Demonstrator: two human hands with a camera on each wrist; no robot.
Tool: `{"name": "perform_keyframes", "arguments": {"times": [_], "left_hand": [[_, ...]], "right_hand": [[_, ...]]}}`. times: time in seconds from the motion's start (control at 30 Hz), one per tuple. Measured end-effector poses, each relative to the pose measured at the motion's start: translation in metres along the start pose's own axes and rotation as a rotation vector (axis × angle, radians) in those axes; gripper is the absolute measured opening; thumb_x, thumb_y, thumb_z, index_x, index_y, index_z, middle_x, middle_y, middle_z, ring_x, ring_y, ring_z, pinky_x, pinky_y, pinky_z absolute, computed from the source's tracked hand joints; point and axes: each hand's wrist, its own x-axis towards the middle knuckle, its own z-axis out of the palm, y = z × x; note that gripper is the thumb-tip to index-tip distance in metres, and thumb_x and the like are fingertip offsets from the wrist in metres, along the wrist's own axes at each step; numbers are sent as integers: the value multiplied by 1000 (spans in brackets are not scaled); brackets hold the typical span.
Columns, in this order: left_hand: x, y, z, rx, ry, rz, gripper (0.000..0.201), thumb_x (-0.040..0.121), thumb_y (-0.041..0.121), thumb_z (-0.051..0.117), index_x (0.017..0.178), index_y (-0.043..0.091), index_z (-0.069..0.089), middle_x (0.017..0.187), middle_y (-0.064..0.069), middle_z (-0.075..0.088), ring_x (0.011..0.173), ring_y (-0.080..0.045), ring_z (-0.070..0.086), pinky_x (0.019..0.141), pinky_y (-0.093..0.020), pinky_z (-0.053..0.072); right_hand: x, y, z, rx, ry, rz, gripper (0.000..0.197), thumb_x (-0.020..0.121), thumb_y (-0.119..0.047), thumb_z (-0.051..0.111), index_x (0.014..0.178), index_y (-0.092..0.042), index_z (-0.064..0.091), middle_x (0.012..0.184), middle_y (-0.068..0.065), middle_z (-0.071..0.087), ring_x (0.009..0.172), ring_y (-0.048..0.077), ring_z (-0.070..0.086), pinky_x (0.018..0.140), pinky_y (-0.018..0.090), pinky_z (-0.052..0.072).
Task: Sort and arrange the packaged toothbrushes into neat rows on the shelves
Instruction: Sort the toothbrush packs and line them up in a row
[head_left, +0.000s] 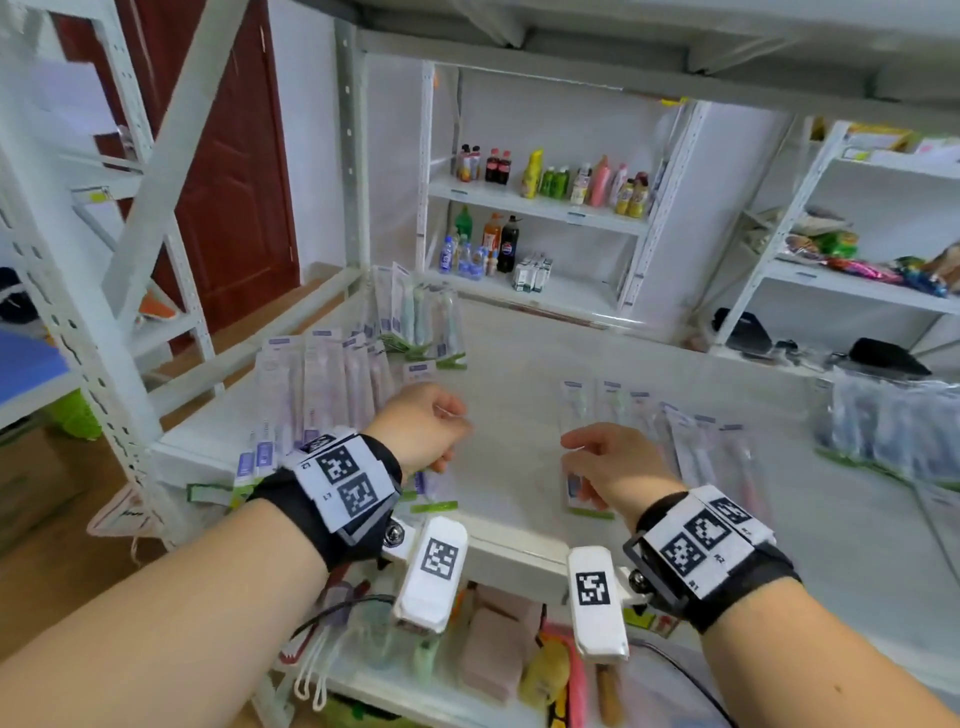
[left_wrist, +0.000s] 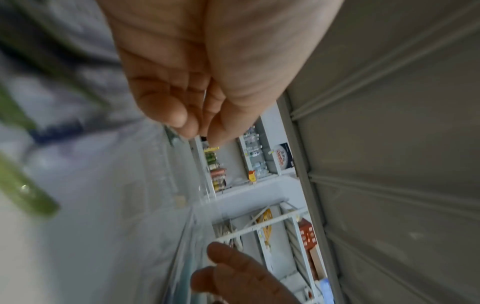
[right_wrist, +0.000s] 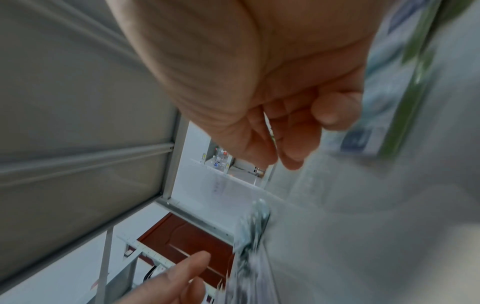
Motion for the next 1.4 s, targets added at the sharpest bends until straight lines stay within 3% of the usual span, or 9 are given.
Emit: {"name": "perform_keyframes", "arguments": {"times": [0.17, 0.3, 0.47, 0.6, 0.7, 0.9, 1.2, 1.27, 1.4], "left_hand": [[13, 18, 67, 163, -208, -49, 20, 84, 20, 64, 99, 12, 55, 73, -7, 62, 62, -22, 60, 61, -31, 53], [22, 32, 107, 500, -259, -20, 30, 80, 41, 65, 70, 15, 55, 67, -9, 61, 64, -24, 60, 62, -31, 49], [29, 39, 135, 785, -258, -55, 68, 75, 58, 64, 116, 6, 50, 122, -14, 48, 93, -26, 56, 76, -34, 47], [31, 45, 135, 876, -259, -63, 53, 79, 47, 65, 112, 7, 53, 117, -13, 52, 94, -25, 56, 80, -33, 49], [31, 47, 125, 908, -287, -74, 27, 78, 33, 66, 82, 9, 57, 85, -8, 62, 77, -24, 61, 63, -28, 48], [25, 37, 102, 802, -239, -158, 26, 67, 31, 70, 63, 12, 52, 60, -1, 54, 53, -17, 53, 46, -20, 36], [15, 26, 70, 395, -171, -183, 28, 92, 16, 46, 87, -7, 61, 69, -23, 58, 71, -37, 63, 59, -32, 44], [14, 26, 62, 318, -111, -145, 33, 95, 17, 44, 93, -10, 63, 87, -30, 63, 81, -41, 64, 61, -32, 45], [14, 28, 49, 144, -22, -114, 29, 96, 18, 43, 70, 6, 49, 66, -11, 50, 53, -25, 51, 46, -27, 43]], "right_hand": [[-15, 27, -56, -68, 84, 61, 14, 87, -11, 59, 91, -24, 61, 73, -2, 65, 40, 3, 53, 39, 15, 39], [-26, 45, -92, -69, 129, 93, 15, 85, -7, 58, 90, -21, 63, 76, 1, 68, 34, 1, 50, 37, 14, 38], [-32, 57, -112, -43, 132, 104, 17, 85, -6, 58, 88, -22, 63, 75, 3, 67, 36, 4, 53, 38, 17, 40], [-33, 55, -110, -20, 95, 99, 17, 85, -4, 56, 86, -21, 62, 74, 6, 68, 34, 4, 51, 36, 16, 38], [-29, 47, -104, -45, 56, 87, 15, 86, -6, 56, 86, -20, 63, 74, 8, 71, 38, 6, 54, 40, 18, 43], [-8, 26, -78, -228, -41, 66, 12, 89, -13, 56, 80, -12, 65, 62, 7, 67, 42, 7, 58, 42, 17, 45], [31, 7, -41, -793, -137, 171, 35, 86, -35, 59, 62, -12, 47, 61, 2, 53, 53, 15, 50, 54, 24, 44], [34, 5, -35, -875, -174, 176, 34, 87, -37, 59, 68, -11, 50, 67, 1, 53, 65, 18, 56, 59, 26, 45], [39, 3, -26, -1010, -225, 158, 34, 91, -30, 57, 110, -1, 59, 100, 10, 60, 105, 26, 60, 81, 28, 47]]}}
